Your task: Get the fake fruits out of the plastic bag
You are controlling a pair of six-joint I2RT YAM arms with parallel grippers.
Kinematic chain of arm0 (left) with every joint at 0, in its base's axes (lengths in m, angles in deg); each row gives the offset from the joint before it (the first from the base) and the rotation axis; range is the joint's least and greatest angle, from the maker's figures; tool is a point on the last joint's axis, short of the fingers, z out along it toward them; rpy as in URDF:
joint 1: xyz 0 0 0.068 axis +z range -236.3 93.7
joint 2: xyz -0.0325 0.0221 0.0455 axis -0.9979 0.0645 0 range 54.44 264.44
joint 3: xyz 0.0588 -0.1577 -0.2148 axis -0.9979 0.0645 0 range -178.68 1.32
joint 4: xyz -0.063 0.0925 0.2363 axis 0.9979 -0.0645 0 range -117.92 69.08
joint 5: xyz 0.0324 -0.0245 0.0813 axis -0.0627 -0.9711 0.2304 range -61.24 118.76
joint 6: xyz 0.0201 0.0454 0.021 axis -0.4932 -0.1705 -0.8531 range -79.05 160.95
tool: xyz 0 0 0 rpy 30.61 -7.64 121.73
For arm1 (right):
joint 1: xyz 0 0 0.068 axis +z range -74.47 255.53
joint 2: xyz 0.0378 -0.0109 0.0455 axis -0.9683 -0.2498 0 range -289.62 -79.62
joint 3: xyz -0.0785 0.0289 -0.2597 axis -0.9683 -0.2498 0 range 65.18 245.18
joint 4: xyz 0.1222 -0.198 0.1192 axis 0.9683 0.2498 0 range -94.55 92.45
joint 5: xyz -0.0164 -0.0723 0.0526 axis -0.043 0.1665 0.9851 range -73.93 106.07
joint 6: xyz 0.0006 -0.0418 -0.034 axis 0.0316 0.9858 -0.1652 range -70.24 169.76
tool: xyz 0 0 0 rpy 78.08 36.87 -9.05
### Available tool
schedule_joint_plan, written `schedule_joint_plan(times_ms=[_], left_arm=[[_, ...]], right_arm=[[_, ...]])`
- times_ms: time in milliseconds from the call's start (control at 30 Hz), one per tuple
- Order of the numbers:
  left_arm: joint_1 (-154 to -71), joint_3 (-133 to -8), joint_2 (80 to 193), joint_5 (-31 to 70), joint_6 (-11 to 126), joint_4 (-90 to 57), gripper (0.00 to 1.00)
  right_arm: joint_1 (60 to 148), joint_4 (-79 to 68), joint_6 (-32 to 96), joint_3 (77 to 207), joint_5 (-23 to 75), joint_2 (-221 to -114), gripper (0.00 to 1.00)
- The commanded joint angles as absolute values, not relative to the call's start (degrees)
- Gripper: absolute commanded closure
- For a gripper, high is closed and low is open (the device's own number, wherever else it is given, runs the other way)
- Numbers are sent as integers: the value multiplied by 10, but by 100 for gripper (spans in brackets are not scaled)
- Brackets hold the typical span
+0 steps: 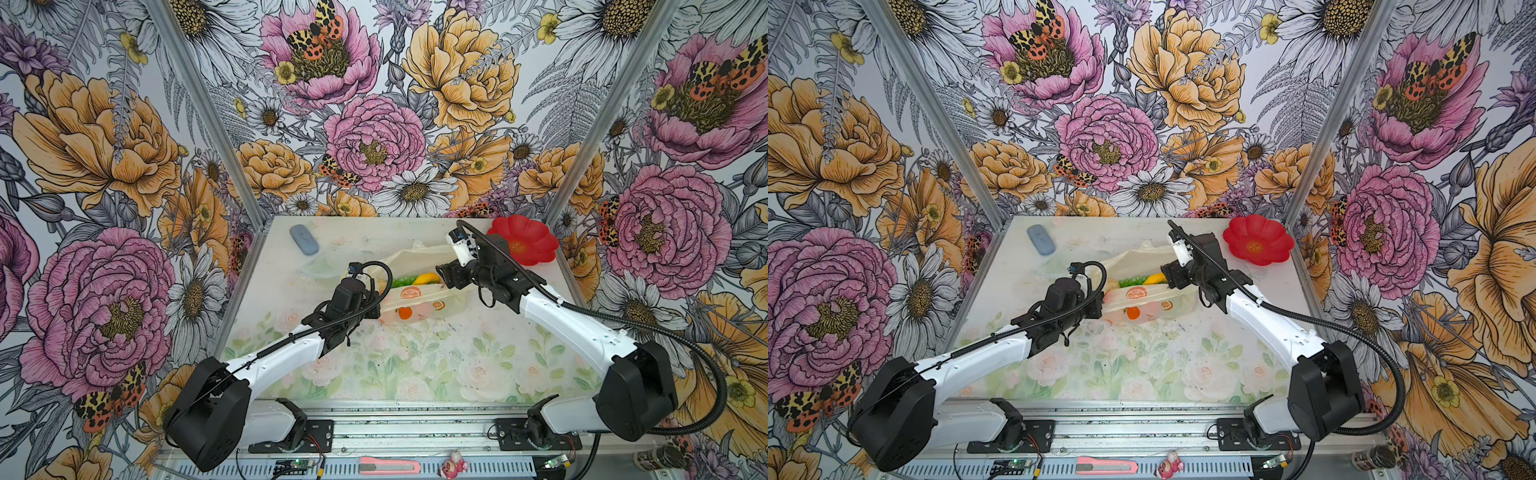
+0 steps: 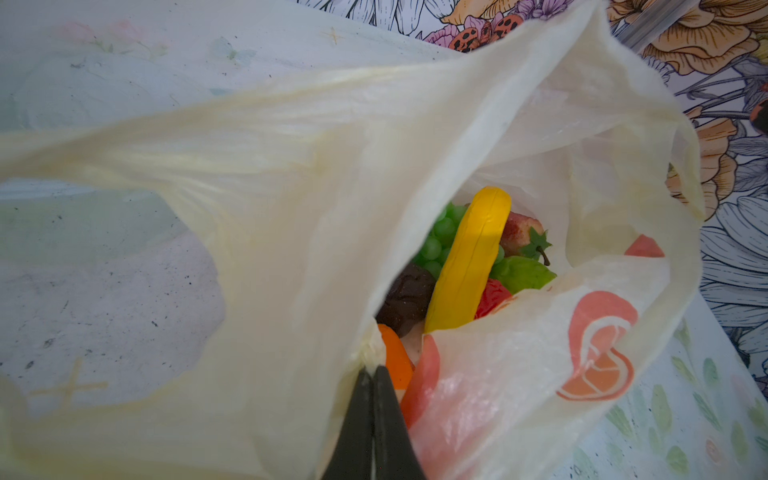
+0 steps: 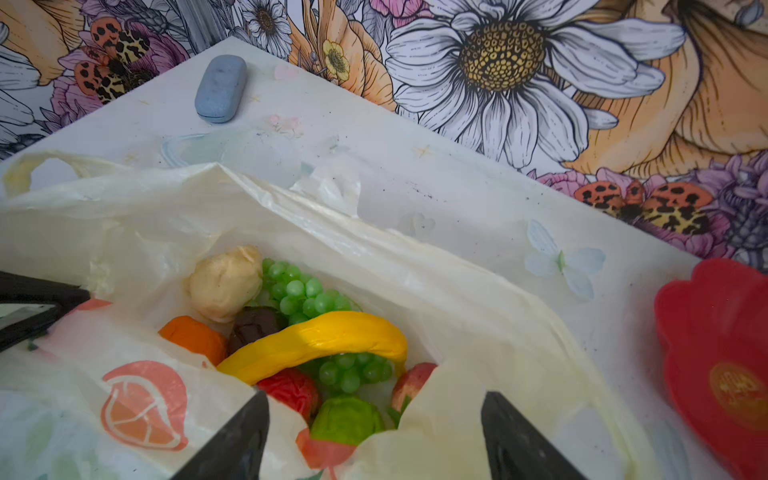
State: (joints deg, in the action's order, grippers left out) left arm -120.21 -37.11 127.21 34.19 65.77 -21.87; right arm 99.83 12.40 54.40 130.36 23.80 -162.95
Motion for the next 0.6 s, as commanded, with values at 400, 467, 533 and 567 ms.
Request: schedule_joint_plan(times_ms=[400,467,533,567], left_arm=[[-1186,-376,1256,304,630,-228,100],[-1185,-369,1252,304,630,-224,100],[-1183,-358,1245,303,630,-218,100],[-1182,-351,1241,302,631,-212,100]], right_arm=[[960,161,669,1525,443,-1878,33],[943,161,634,1549,476,-1900,56],[927,162,586,1577,499,-1923,71],[920,162,560,1592,502,-1935,75]])
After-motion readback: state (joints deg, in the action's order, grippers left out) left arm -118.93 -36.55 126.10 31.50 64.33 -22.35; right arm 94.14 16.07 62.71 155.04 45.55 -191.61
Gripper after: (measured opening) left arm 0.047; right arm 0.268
